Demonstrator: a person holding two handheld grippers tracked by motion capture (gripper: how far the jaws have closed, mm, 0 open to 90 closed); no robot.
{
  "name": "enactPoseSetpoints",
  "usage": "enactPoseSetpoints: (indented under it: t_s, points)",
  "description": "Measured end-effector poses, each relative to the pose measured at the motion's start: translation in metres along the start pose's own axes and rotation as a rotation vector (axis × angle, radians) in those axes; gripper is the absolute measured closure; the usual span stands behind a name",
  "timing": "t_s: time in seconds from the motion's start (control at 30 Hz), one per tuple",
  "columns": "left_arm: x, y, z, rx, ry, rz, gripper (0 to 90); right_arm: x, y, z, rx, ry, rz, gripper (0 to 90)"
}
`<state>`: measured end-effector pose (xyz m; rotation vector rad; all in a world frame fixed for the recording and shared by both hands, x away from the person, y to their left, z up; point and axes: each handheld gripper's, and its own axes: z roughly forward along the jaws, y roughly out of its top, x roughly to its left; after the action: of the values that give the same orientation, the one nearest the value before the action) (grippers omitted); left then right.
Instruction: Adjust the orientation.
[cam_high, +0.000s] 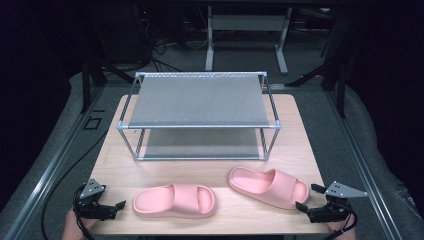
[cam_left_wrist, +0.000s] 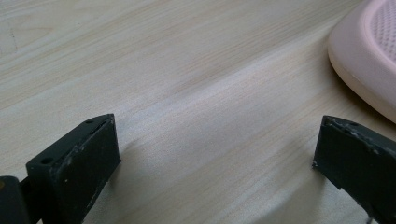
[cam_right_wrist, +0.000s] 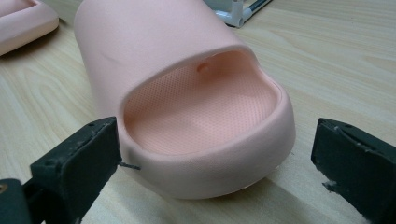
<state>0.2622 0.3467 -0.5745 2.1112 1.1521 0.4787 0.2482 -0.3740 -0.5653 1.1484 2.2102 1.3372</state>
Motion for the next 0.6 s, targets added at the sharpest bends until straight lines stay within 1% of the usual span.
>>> enactPoseSetpoints:
  t_s: [0.17, 0.23, 0.27, 0.3, 0.33, 0.37, 0.4, 0.43, 0.47, 0.5, 0.53, 0.57, 0.6]
  points:
    - [0.001, 0.001, 0.000, 0.001, -0.006, -0.001, 0.0, 0.000, 0.000, 0.000, -0.005, 0.002, 0.008, 1.3]
    - [0.002, 0.001, 0.000, 0.002, -0.013, -0.001, 0.0, -0.001, 0.001, 0.001, 0.006, 0.007, 0.006, 1.2]
    - [0.004, 0.001, -0.002, -0.002, -0.024, -0.022, 0.0, 0.000, 0.001, 0.001, 0.009, 0.006, 0.003, 1.3]
    - [0.004, 0.001, -0.002, -0.002, -0.024, -0.022, 0.0, 0.000, 0.001, 0.001, 0.009, 0.006, 0.003, 1.3]
    - [0.006, 0.001, -0.006, 0.002, -0.024, -0.029, 0.0, -0.001, 0.000, 0.001, 0.003, 0.004, 0.001, 1.3]
    - [0.006, 0.001, -0.006, 0.002, -0.024, -0.029, 0.0, -0.001, 0.000, 0.001, 0.003, 0.004, 0.001, 1.3]
    - [0.005, 0.004, -0.015, 0.005, -0.024, -0.021, 0.0, -0.001, 0.000, 0.000, -0.002, 0.008, 0.006, 1.3]
    - [0.005, 0.004, -0.015, 0.005, -0.024, -0.021, 0.0, -0.001, 0.000, 0.000, -0.002, 0.008, 0.003, 1.3]
    - [0.005, 0.009, -0.025, 0.016, -0.020, -0.001, 0.0, -0.001, 0.000, 0.000, 0.002, 0.007, 0.000, 1.2]
    - [0.005, 0.009, -0.025, 0.016, -0.020, -0.001, 0.0, -0.001, 0.000, 0.000, 0.002, 0.007, 0.000, 1.2]
    - [0.006, 0.017, -0.034, 0.031, -0.020, 0.005, 0.0, -0.001, 0.001, 0.002, 0.013, 0.014, -0.001, 1.0]
    - [0.006, 0.017, -0.034, 0.031, -0.020, 0.005, 0.0, -0.001, 0.001, 0.002, 0.016, 0.015, -0.002, 1.0]
    - [0.005, 0.025, -0.041, 0.052, -0.038, 0.025, 0.0, -0.001, 0.001, 0.002, 0.020, 0.015, -0.001, 0.9]
